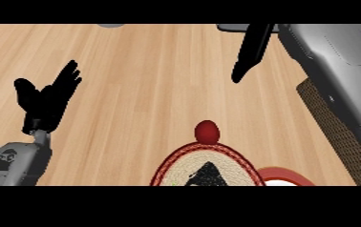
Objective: Pick the tomato from the placemat and place it in the basket
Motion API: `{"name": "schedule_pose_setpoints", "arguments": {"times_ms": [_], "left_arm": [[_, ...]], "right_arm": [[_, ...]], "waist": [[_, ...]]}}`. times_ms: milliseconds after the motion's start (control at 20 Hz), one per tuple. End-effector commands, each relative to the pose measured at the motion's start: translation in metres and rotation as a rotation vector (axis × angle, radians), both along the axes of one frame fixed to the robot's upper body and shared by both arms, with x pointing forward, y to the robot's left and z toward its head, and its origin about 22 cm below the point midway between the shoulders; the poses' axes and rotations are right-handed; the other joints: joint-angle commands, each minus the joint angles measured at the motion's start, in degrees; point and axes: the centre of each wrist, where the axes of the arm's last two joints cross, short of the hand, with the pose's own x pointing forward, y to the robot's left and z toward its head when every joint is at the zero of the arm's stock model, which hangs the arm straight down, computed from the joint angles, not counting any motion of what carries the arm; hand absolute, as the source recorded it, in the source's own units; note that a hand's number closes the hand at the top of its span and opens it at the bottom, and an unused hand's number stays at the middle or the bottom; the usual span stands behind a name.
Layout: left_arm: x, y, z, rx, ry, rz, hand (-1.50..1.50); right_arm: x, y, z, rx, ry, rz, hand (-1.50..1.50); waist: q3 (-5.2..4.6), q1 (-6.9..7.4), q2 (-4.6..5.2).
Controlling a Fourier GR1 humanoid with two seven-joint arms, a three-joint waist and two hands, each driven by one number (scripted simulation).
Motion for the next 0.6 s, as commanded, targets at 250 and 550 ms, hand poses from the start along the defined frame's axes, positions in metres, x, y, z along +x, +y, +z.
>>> {"name": "schedule_pose_setpoints", "arguments": {"times_ms": [250, 550], "left_arm": [[0.011, -0.007, 0.012, -0.006, -0.006, 0.000, 0.00], [-0.005, 0.013, 0.015, 0.000, -0.006, 0.023, 0.00]], "right_arm": [[0.031, -0.046, -0.002, -0.094, 0.198, 0.191, -1.50], [0.033, -0.090, -0.038, 0.045, 0.270, 0.166, -1.50]], "waist": [[0.08, -0.47, 0.03], [0.11, -0.86, -0.28]]}}
